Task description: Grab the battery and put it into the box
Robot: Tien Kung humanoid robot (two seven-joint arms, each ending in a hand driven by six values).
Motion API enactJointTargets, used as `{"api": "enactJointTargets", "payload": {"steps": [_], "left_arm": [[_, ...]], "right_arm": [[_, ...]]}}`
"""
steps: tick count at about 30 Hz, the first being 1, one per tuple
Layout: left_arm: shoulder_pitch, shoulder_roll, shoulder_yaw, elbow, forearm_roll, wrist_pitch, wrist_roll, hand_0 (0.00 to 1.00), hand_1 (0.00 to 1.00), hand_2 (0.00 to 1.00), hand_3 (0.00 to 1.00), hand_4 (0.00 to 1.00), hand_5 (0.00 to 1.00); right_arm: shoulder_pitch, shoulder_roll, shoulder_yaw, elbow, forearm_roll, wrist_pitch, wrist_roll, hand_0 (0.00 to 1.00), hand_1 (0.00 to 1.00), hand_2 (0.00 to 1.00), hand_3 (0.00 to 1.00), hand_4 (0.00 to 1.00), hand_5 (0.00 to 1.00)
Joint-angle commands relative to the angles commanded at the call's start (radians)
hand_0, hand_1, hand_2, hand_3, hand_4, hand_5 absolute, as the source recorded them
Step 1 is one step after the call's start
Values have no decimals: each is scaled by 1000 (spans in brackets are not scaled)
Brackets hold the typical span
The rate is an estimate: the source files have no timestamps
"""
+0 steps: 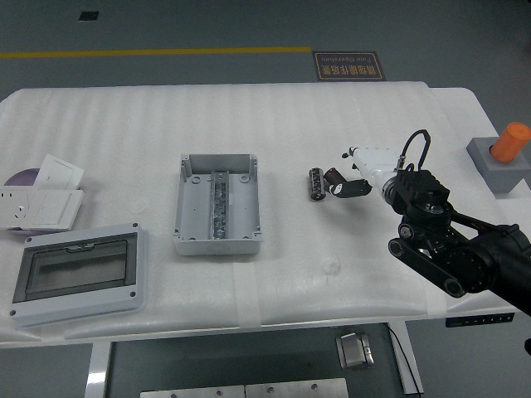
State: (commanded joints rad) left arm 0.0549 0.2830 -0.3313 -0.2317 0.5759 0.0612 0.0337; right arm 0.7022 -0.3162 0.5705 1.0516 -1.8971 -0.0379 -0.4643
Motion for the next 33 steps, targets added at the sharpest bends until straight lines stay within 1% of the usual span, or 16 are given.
{"api": "enactJointTargets", "payload": {"steps": [6,7,11,13,19,20,24,25,30,31,33], "left_arm": [[-2,2,3,0,-1,0,0,627,652,517,600,648,444],[-2,2,3,0,-1,0,0,627,652,518,600,647,444],[-2,1,5,0,-1,0,0,627,652,518,600,647,444],[-1,0,6,0,-1,0,1,627,652,518,600,648,445],[-2,0,3,-1,2,-1,1,627,652,518,600,648,445],[-2,0,2,-1,3,-1,0,627,652,517,600,646,446],[-4,1,-1,-3,6,-1,0,627,652,517,600,646,446],[-4,1,-2,-3,7,-1,0,627,652,518,600,645,446],[-3,1,-2,-4,8,-2,0,627,652,518,600,645,446],[-2,1,-2,-4,8,-2,0,627,652,518,600,645,447],[-3,1,-4,-5,10,-2,0,627,652,518,600,645,447]], "right_arm": [[21,34,-38,-63,28,-14,12,747,709,716,839,873,683],[23,38,-42,-71,32,-16,13,739,699,703,827,872,686],[28,50,-56,-100,43,-31,20,739,699,703,827,872,686],[30,53,-61,-108,46,-40,22,730,688,689,815,870,689],[33,57,-70,-124,53,-64,29,730,688,689,815,870,689],[33,58,-72,-126,54,-66,30,714,666,631,744,853,686],[30,58,-81,-136,58,-76,35,714,666,631,744,853,686],[29,58,-83,-138,58,-79,37,675,625,519,639,742,591],[25,54,-92,-140,60,-87,42,675,625,519,639,742,591],[25,53,-93,-140,60,-88,43,655,606,476,624,688,551],[25,52,-96,-139,61,-91,45,655,606,476,624,688,551]]}}
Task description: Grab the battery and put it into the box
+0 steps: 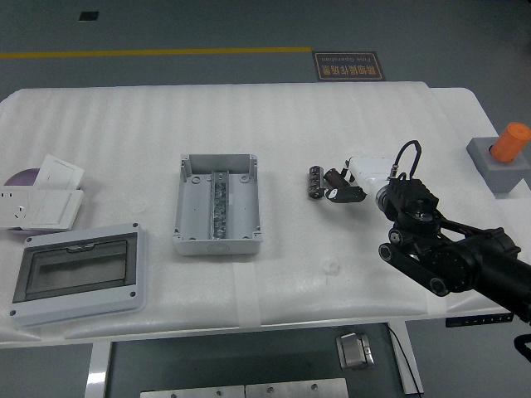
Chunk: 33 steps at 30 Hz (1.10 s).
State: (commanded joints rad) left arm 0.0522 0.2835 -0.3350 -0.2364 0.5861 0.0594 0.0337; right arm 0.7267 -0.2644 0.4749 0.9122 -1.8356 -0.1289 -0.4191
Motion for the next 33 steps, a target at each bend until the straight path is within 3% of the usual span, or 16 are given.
{"api": "enactJointTargets", "payload": {"steps": [19,33], "left_arm": [[-4,-2,-6,-3,12,1,1,628,652,517,600,643,450],[-6,-4,-8,-6,20,1,2,628,651,517,598,634,458]], "right_arm": [[-8,-21,-13,4,14,-11,10,633,587,459,620,675,537],[14,17,-11,-28,13,-19,5,632,584,449,617,671,537]]}}
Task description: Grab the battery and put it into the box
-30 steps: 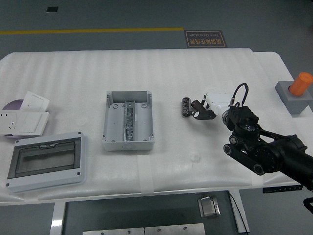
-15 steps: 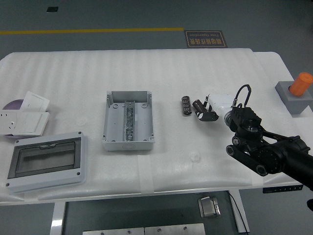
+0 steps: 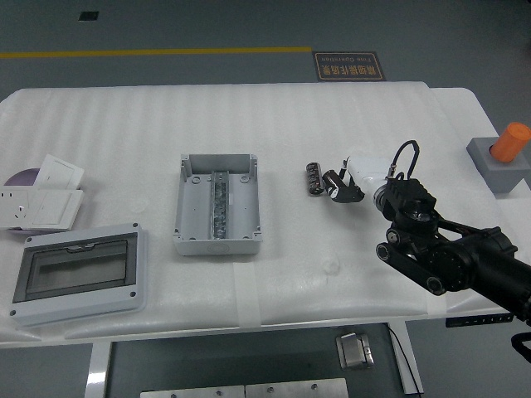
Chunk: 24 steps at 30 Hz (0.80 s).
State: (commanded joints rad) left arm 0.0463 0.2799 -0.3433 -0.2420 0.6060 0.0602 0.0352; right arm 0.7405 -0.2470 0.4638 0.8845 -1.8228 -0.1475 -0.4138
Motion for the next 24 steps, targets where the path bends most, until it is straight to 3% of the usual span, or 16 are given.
{"api": "enactJointTargets", "payload": {"steps": [19,20,24], "left_arm": [[1,0,-8,1,3,-1,-3,628,652,512,598,629,461],[0,0,-8,1,3,-1,-3,628,651,513,598,609,453],[-1,0,-10,0,4,-1,-4,628,651,513,598,609,453]], "right_arm": [[-8,-3,-17,-2,6,-12,2,633,580,423,621,662,533],[-8,-3,-17,-2,6,-12,2,607,571,417,629,613,492],[-8,-4,-19,-3,8,-15,2,607,571,417,629,613,492]]}}
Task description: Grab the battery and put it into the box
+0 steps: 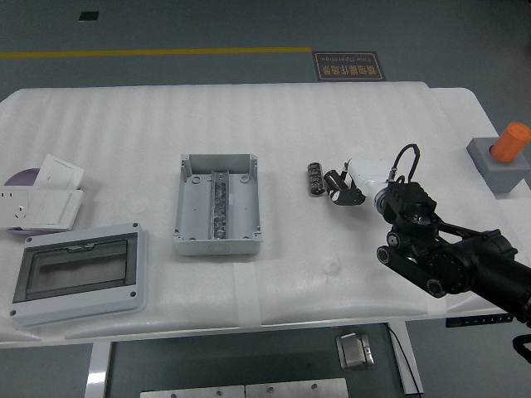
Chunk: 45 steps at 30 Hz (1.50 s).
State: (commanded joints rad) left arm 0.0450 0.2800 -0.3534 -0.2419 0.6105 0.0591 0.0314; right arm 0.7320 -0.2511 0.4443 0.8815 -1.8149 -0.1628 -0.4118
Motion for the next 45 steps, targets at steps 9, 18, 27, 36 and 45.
{"api": "enactJointTargets", "payload": {"steps": [9,18,27,36,45], "left_arm": [[1,-1,0,0,-2,0,0,629,652,511,598,605,454],[2,-2,1,0,-2,0,0,629,651,511,599,604,458],[3,-3,-1,0,-3,-1,0,628,651,511,598,609,463],[2,-2,-2,0,-2,-1,0,628,651,511,599,611,465],[0,-3,-2,1,-3,-1,1,628,651,512,600,611,468]], "right_arm": [[-1,1,-4,-1,14,-12,5,585,576,402,638,395,63],[-3,2,1,7,14,-30,12,584,578,393,643,366,42],[-15,-13,11,34,5,-42,18,584,577,390,644,368,54],[-27,-32,35,69,3,-52,23,587,573,387,638,378,65],[-31,-38,54,86,0,-14,26,587,569,383,642,375,90]]}}
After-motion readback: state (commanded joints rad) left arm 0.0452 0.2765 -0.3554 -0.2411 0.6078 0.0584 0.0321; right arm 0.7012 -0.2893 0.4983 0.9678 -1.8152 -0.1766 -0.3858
